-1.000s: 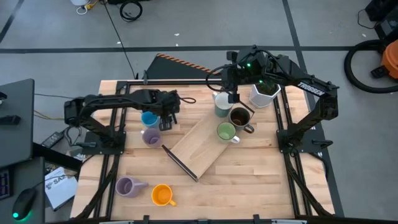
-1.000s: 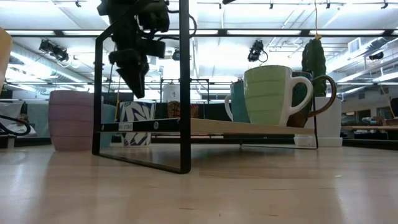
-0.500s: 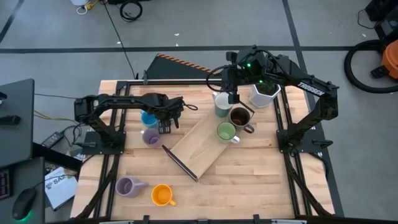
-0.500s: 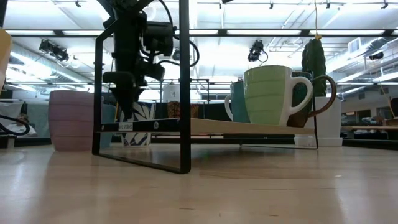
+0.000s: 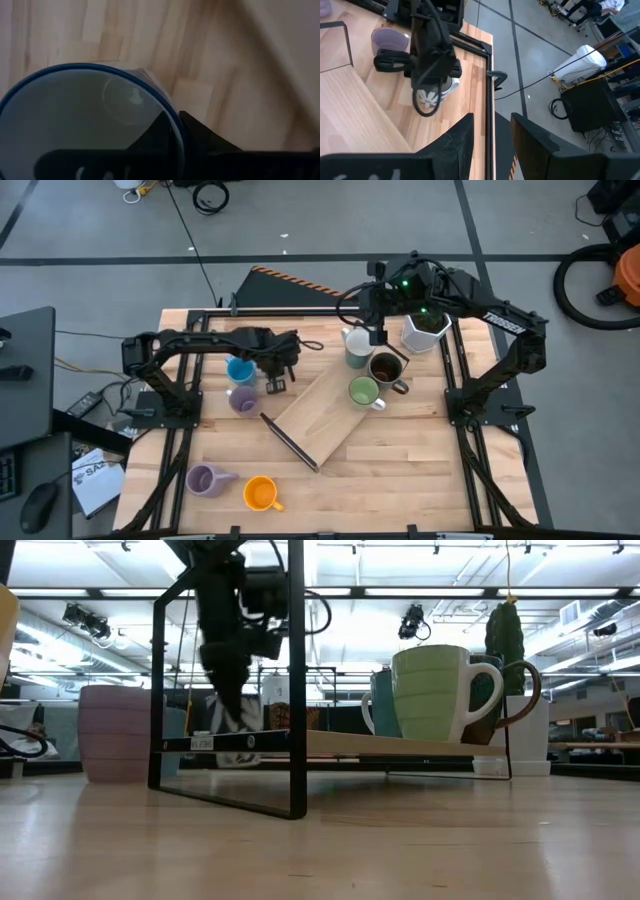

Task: Place coffee mugs
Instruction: Put the white patterned mug on the shelf

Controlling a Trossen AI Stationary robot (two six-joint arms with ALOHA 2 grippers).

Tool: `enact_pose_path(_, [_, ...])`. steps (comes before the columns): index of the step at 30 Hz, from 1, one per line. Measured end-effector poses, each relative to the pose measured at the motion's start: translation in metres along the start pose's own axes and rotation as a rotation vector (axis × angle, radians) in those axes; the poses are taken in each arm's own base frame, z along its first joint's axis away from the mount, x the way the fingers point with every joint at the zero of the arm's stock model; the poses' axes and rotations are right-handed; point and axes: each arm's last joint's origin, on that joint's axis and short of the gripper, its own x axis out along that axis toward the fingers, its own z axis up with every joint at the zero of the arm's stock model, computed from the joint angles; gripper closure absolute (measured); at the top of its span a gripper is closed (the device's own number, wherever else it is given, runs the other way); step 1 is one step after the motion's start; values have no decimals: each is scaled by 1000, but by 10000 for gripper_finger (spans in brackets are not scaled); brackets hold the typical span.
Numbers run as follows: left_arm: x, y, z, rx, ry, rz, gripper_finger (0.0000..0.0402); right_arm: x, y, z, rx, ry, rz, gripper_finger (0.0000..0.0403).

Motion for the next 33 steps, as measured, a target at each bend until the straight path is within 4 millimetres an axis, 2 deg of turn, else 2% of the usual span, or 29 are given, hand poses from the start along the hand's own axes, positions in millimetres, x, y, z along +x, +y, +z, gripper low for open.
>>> enact_pose_path(6, [-23,3,30,-238,-88,-52,375,-3,-1,1,10,-9,-6,268])
enact_pose_path(12, [-28,-17,63,-285,60,61,375,-3,-1,1,10,-16,-10,268])
enact_pose_path(20, [-31,-47,106,-381,-10,33,372,-13,-1,3,10,-41,-23,268])
enact_pose_path(26, [-42,-53,119,-441,-60,-1,368,-21,1,5,4,-63,-23,268])
enact_pose_path(33, [-40,-57,122,-455,-99,-27,366,-26,8,9,-13,-88,-6,268])
